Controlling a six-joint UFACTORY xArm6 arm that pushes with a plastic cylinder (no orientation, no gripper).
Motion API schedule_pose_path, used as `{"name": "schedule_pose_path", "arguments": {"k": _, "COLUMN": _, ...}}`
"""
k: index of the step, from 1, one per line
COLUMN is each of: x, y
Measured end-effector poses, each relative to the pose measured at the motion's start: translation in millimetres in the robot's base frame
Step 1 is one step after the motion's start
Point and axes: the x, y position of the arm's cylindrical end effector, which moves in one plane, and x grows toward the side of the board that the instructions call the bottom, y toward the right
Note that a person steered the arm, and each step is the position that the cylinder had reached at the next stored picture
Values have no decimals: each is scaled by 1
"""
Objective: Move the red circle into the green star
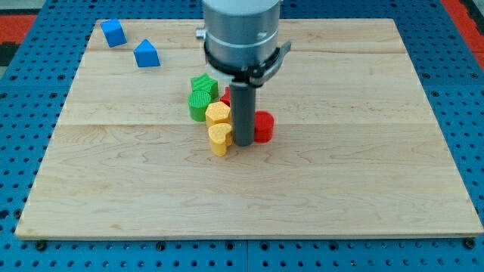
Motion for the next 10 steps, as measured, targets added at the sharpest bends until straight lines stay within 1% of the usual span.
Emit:
{"name": "schedule_pose_path", "arguments": {"k": 2, "x": -6, "y": 48}}
{"name": "schedule_pose_path", "arguments": {"k": 3, "x": -13, "y": 84}}
{"name": "schedule_pose_path", "arguments": {"k": 4, "x": -53, "y": 131}}
{"name": "schedule_pose_path", "arguments": {"k": 5, "x": -86, "y": 65}}
{"name": "schedule_pose_path", "arguments": {"k": 6, "x": -115, "y": 78}}
{"name": "schedule_pose_path", "arguments": {"k": 7, "x": -140, "y": 109}}
{"name": "schedule_pose_path", "arguments": {"k": 8, "x": -148, "y": 87}}
{"name": "schedule_pose_path", "arguments": {"k": 10, "x": -148, "y": -30}}
